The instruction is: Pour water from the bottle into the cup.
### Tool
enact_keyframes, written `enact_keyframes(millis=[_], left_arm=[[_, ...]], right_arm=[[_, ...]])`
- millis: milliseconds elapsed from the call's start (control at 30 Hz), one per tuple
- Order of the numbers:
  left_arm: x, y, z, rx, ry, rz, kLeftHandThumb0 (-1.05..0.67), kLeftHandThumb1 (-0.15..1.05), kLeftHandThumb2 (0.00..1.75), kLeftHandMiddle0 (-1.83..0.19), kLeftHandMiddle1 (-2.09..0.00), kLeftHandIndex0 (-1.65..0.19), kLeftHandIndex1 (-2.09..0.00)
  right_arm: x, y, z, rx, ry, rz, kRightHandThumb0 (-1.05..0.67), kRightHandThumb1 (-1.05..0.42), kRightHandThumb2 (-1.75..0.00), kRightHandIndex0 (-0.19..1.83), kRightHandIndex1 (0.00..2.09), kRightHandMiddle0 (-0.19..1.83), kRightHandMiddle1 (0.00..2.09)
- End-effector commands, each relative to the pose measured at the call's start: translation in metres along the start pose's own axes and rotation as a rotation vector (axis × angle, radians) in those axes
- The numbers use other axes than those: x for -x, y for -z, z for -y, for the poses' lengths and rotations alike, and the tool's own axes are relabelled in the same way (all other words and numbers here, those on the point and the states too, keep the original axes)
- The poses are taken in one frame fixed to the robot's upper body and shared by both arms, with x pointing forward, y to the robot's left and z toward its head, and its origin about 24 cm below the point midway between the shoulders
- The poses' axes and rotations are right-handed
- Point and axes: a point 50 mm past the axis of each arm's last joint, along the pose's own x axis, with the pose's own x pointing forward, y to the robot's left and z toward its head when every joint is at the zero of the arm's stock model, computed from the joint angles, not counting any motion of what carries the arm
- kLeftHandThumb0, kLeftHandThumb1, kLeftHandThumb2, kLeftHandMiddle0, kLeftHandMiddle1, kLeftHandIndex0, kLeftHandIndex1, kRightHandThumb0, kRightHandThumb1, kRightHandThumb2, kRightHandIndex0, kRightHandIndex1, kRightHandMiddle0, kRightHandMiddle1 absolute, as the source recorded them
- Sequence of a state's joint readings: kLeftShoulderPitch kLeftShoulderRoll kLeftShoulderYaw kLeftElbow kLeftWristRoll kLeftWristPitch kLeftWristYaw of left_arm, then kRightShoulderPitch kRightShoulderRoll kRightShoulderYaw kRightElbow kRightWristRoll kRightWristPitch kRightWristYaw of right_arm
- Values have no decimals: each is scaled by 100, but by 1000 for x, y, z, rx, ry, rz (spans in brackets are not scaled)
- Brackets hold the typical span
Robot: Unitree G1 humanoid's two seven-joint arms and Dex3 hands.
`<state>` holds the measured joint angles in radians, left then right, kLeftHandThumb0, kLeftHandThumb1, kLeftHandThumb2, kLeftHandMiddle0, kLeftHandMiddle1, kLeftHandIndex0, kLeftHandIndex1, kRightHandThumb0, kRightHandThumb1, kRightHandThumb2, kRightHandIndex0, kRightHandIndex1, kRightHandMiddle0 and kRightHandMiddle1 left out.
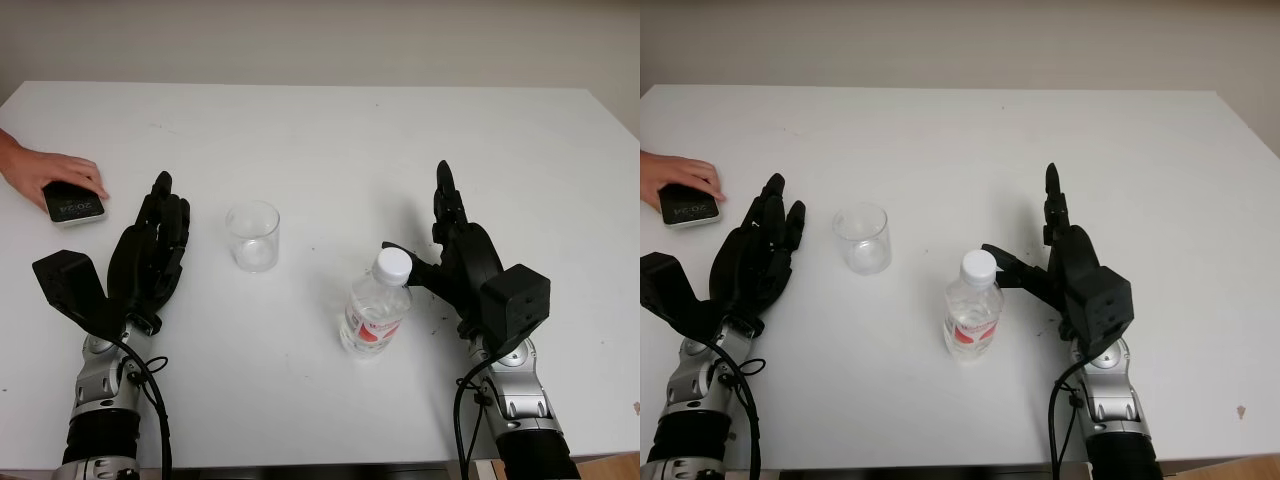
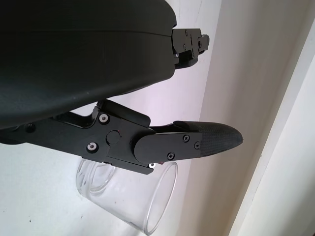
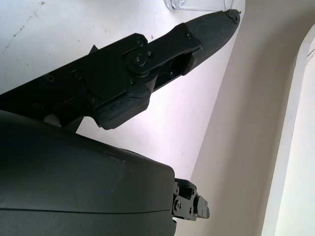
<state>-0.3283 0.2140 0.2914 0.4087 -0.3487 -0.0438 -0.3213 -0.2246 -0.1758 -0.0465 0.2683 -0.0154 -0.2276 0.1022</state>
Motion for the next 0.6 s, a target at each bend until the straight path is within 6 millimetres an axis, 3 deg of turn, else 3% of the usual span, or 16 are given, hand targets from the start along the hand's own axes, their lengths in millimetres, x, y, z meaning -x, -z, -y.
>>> enact_keyframes(millis=[0, 367, 567], left_arm=[[1, -4, -1, -9, -2, 12, -73, 105, 43, 9, -6, 7, -6], [-3, -5, 1, -17, 1, 0, -73, 105, 44, 10, -5, 7, -5], [-5, -5, 2, -13, 20, 16, -73, 105, 45, 10, -5, 8, -5]], right_arm=[[2, 0, 0, 7, 4, 6, -96, -91, -6, -19, 0, -19, 0], [2, 0, 7, -51, 9, -10, -93, -92, -6, -19, 0, -19, 0], [14, -29, 40, -151, -79, 88, -89, -94, -6, -19, 0, -19, 0]])
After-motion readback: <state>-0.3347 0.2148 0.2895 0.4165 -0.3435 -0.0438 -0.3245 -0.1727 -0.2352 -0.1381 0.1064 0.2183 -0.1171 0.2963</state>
